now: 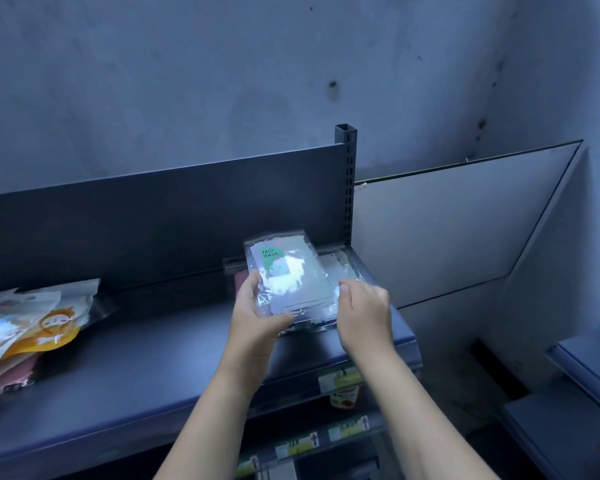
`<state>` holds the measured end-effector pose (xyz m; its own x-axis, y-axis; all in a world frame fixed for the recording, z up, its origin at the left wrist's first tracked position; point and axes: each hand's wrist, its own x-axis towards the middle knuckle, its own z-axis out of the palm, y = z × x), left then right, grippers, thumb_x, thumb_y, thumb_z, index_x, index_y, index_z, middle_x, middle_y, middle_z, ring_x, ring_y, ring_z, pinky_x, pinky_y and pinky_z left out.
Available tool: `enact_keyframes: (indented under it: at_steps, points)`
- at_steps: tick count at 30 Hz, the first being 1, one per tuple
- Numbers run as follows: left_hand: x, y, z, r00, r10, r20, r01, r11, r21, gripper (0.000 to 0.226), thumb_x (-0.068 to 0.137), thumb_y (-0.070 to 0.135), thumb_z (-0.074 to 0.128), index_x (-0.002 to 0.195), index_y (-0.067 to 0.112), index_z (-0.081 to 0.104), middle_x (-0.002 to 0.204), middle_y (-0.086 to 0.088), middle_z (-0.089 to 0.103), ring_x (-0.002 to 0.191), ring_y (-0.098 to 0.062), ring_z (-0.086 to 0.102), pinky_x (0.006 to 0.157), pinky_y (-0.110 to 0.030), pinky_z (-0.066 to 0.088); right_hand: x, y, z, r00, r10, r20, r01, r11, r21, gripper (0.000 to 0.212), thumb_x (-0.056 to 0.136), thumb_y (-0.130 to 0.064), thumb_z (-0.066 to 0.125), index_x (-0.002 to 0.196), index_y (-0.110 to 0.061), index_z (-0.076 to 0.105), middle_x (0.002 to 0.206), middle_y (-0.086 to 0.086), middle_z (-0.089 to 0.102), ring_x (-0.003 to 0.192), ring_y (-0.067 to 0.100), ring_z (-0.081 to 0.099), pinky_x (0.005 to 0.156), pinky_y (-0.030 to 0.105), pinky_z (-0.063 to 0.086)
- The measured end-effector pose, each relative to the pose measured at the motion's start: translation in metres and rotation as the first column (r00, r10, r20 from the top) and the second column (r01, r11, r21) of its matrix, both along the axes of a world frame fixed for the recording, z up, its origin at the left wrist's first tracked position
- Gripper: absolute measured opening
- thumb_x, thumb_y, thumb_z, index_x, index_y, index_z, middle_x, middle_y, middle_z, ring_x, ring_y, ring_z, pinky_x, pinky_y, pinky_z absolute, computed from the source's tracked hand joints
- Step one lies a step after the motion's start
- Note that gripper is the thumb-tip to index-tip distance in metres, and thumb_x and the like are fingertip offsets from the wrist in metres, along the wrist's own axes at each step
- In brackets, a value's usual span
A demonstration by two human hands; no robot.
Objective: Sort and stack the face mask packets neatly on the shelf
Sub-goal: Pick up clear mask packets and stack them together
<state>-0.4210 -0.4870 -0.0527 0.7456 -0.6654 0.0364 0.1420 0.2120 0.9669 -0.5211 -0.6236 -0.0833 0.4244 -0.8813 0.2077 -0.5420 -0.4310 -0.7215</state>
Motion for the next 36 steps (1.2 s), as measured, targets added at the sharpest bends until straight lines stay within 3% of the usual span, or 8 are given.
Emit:
enact_keyframes:
  at_steps: [4, 6, 8, 11, 16, 26, 31, 36]
  points:
    - [-0.013, -0.022, -0.006, 0.946, -0.067, 0.316, -0.005, 0.976, 0.22, 0.076, 0.081, -0.012, 0.064, 0.126, 0.048, 0.053, 0.115, 0.016, 0.073, 0.102, -0.009, 0.071, 0.083, -0.017, 0.053, -0.018, -0.01, 0.008, 0.939, -0.015, 0.343, -0.085, 0.958, 0.275, 0.037, 0.11, -0.034, 0.037, 0.109, -0.012, 0.066, 0.095, 0.007, 0.069, 0.095, 0.031, 0.061, 0.09, 0.045, 0.05]
    - [-0.015, -0.033, -0.012, 0.802, -0.151, 0.577, -0.116, 0.909, 0.4, 0.06, 0.084, 0.008, 0.07, 0.133, 0.038, 0.054, 0.127, 0.009, 0.06, 0.117, -0.006, 0.055, 0.09, -0.006, 0.038, -0.027, -0.017, 0.008, 0.93, -0.02, 0.368, -0.081, 0.963, 0.257, 0.034, 0.109, -0.036, 0.04, 0.105, -0.014, 0.067, 0.095, 0.006, 0.071, 0.095, 0.029, 0.063, 0.087, 0.043, 0.052]
    - [-0.015, -0.043, -0.025, 0.692, -0.239, 0.682, -0.252, 0.805, 0.538, 0.062, 0.085, 0.031, 0.069, 0.143, 0.027, 0.049, 0.134, 0.004, 0.052, 0.127, -0.011, 0.046, 0.099, -0.017, 0.034, -0.032, -0.025, 0.004, 0.949, -0.013, 0.315, -0.067, 0.968, 0.241, 0.028, 0.107, -0.032, 0.045, 0.115, -0.02, 0.068, 0.099, 0.002, 0.072, 0.102, 0.027, 0.062, 0.09, 0.043, 0.052]
    - [-0.021, -0.056, -0.037, 0.628, -0.342, 0.699, -0.306, 0.717, 0.626, 0.055, 0.089, 0.04, 0.063, 0.138, 0.019, 0.052, 0.143, -0.005, 0.047, 0.139, -0.028, 0.039, 0.106, -0.032, 0.036, -0.037, -0.032, -0.004, 0.988, 0.012, 0.152, -0.037, 0.987, 0.158, 0.036, 0.102, -0.023, 0.049, 0.134, -0.022, 0.063, 0.114, -0.002, 0.069, 0.116, 0.023, 0.051, 0.097, 0.04, 0.047]
    - [-0.029, -0.067, -0.043, 0.468, -0.508, 0.723, -0.319, 0.666, 0.674, 0.039, 0.073, 0.052, 0.066, 0.095, 0.025, 0.047, 0.107, 0.006, 0.045, 0.118, -0.022, 0.038, 0.09, -0.039, 0.048, -0.042, -0.04, -0.01, 0.994, 0.059, -0.089, -0.045, 0.989, 0.144, 0.044, 0.1, -0.022, 0.048, 0.143, -0.021, 0.058, 0.144, 0.003, 0.055, 0.133, 0.025, 0.04, 0.107, 0.042, 0.042]
    - [-0.035, -0.082, -0.057, 0.341, -0.492, 0.801, -0.476, 0.644, 0.598, 0.018, 0.095, 0.024, 0.049, 0.112, 0.018, 0.048, 0.13, -0.008, 0.049, 0.109, -0.032, 0.047, 0.073, -0.039, 0.042, -0.04, -0.036, -0.009, 0.875, 0.209, -0.437, -0.253, 0.966, -0.045, 0.049, 0.104, -0.035, 0.044, 0.153, -0.031, 0.041, 0.161, 0.008, 0.033, 0.135, 0.032, 0.047, 0.107, 0.043, 0.041]
    - [-0.031, -0.089, -0.06, 0.311, -0.48, 0.821, -0.471, 0.673, 0.571, 0.018, 0.098, 0.025, 0.048, 0.113, 0.016, 0.046, 0.133, -0.012, 0.049, 0.11, -0.033, 0.048, 0.077, -0.039, 0.038, -0.037, -0.033, -0.008, 0.879, 0.238, -0.413, -0.248, 0.968, 0.031, 0.059, 0.102, -0.035, 0.046, 0.159, -0.029, 0.031, 0.172, 0.008, 0.011, 0.148, 0.031, 0.033, 0.118, 0.046, 0.031]
    - [-0.027, -0.089, -0.061, 0.297, -0.455, 0.839, -0.449, 0.709, 0.543, 0.027, 0.095, 0.03, 0.054, 0.117, 0.016, 0.05, 0.127, -0.007, 0.052, 0.106, -0.032, 0.05, 0.083, -0.038, 0.043, -0.037, -0.042, -0.003, 0.894, 0.228, -0.386, -0.232, 0.972, 0.036, 0.056, 0.099, -0.03, 0.05, 0.153, -0.036, 0.039, 0.165, 0.003, 0.023, 0.136, 0.031, 0.041, 0.111, 0.045, 0.036]
